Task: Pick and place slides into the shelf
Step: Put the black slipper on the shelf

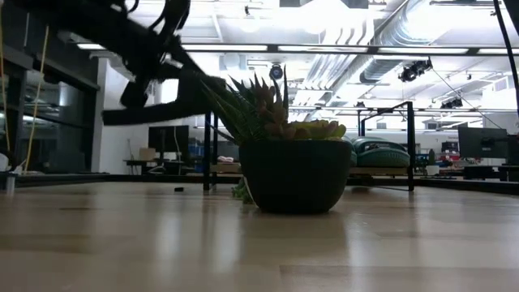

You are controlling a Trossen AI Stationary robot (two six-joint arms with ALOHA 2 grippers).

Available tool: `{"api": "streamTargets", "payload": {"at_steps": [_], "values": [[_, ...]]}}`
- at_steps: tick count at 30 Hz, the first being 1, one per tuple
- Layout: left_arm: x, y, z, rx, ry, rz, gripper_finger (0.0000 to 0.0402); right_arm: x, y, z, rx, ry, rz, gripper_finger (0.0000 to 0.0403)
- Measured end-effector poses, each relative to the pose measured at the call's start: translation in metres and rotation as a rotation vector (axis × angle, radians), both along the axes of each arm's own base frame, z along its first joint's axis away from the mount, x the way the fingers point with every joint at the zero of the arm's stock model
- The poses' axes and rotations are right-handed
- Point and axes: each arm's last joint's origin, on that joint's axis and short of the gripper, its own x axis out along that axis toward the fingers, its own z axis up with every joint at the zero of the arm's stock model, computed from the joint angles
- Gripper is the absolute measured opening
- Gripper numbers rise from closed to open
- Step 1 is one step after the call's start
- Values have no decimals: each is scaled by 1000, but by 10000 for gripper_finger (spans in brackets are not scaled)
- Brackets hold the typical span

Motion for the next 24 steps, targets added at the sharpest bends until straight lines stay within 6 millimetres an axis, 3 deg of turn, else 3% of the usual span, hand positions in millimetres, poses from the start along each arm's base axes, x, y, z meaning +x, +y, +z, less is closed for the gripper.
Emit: {"api": "streamTargets", "payload": {"at_steps": [9, 24], "values": [[12, 1, 36, 59, -14, -6, 6, -4, 0, 2, -35, 2, -39, 224], [18, 9, 101, 157, -180, 313, 3, -32, 2, 25, -122, -52, -200, 224]]}}
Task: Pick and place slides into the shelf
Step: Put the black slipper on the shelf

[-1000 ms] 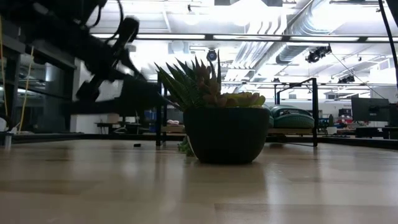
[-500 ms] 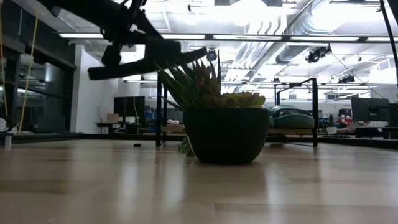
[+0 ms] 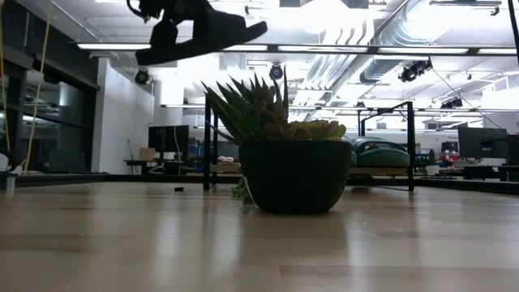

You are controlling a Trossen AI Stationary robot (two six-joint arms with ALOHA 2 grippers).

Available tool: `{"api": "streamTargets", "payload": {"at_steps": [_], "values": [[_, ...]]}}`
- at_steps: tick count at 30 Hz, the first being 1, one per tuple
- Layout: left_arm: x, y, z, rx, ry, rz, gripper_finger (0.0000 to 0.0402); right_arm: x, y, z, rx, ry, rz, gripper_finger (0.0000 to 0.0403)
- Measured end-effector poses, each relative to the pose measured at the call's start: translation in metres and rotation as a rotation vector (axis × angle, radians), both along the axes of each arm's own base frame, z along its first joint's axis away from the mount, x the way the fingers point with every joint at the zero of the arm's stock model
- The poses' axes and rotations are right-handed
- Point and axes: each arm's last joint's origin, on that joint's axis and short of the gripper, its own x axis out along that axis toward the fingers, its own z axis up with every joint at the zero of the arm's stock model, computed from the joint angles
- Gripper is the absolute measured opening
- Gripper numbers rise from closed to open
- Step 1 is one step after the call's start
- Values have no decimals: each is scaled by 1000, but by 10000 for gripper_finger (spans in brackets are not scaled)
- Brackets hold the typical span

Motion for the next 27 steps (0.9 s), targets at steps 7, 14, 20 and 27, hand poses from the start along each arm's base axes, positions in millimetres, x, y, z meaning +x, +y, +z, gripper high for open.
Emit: {"api": "streamTargets", "payload": {"at_steps": [7, 14, 20, 27], "values": [[20, 4, 18, 12, -40, 142, 2, -2, 0, 1, -16, 2, -28, 224], [58, 11, 18, -69, -149, 309, 4, -2, 1, 1, 3, 4, -8, 224], [89, 29, 9, -129, -214, 375, 4, -1, 9, -1, 6, 21, 21, 224], [111, 49, 6, -143, -287, 501, 5, -1, 25, 0, 3, 26, 68, 224]]}}
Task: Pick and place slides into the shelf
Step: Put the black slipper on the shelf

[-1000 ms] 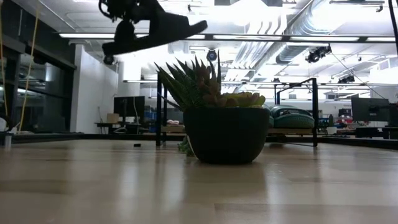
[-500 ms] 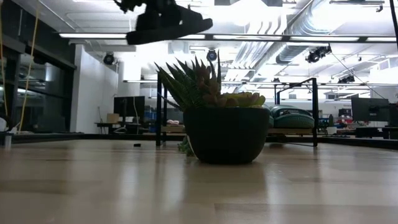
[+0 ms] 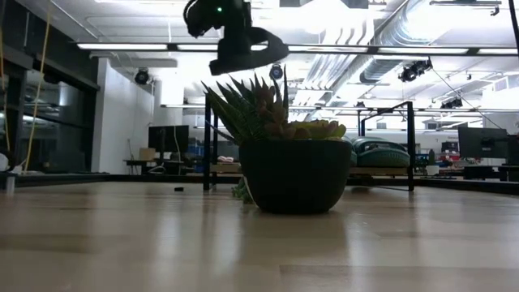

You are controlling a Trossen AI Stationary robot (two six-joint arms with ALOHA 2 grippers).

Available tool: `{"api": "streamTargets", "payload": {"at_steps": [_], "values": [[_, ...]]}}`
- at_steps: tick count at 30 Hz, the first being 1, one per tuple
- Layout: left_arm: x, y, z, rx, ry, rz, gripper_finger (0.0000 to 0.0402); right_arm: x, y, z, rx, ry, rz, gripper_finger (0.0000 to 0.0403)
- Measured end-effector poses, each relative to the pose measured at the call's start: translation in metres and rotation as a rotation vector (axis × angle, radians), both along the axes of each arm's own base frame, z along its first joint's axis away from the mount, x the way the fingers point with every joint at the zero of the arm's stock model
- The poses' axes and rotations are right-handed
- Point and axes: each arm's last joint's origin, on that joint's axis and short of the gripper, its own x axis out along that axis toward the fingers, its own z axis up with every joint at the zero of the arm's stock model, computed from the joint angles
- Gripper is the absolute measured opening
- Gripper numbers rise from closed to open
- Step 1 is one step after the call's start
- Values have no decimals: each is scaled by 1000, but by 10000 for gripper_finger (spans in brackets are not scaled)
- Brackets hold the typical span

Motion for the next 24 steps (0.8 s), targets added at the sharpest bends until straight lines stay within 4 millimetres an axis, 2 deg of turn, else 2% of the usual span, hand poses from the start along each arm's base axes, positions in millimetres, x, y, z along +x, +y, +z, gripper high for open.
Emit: {"api": "streamTargets", "payload": {"at_steps": [6, 10, 19, 24], "values": [[7, 17, -6, 10, 15, 112, 5, -10, 13, 8, -34, -23, 4, 224], [13, 27, -22, -6, 10, 147, 5, -21, 20, 14, -33, -44, 15, 224], [28, 30, -60, -9, -31, 265, 5, -39, 32, 23, -38, -69, 25, 224], [29, 32, -67, -6, -19, 289, 5, -42, 39, 23, -33, -57, 41, 224]]}}
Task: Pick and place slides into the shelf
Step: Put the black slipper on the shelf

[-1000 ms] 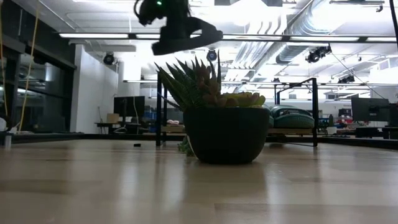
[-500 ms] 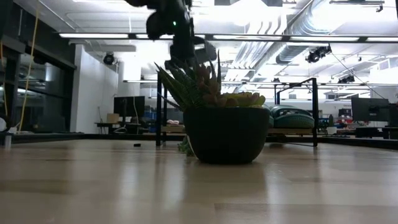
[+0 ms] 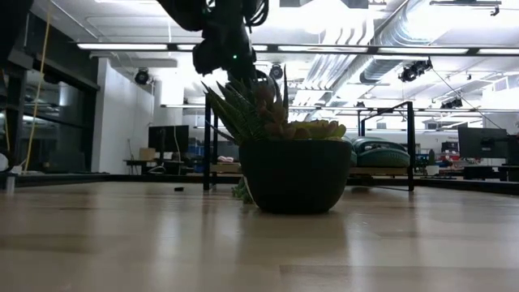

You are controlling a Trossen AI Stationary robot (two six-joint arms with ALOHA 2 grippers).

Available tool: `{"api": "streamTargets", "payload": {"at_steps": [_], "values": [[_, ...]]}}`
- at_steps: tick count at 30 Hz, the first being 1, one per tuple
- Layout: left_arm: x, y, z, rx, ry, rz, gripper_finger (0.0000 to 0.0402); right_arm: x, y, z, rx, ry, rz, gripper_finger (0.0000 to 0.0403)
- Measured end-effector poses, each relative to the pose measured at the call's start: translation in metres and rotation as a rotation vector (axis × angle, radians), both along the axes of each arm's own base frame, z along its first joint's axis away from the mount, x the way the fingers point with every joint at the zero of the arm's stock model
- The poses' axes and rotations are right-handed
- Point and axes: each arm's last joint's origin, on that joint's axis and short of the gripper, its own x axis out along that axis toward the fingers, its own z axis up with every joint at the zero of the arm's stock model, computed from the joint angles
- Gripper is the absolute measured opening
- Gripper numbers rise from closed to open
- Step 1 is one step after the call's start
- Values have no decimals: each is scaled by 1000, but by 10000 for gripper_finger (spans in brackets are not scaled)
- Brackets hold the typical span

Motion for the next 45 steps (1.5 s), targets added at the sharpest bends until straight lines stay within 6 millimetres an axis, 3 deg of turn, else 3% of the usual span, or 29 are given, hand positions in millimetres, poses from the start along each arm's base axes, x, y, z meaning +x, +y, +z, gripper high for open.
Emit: {"api": "streamTargets", "payload": {"at_steps": [16, 22, 45], "values": [[-12, 18, -12, -63, 114, 19, 5, -1, 17, -2, -10, 30, 31, 224], [-6, 19, -34, -83, 66, 29, 5, -1, 17, -2, -10, 31, 31, 224], [-8, 29, -40, -126, 136, 5, 5, -2, 16, -4, -10, 58, -5, 224]]}}
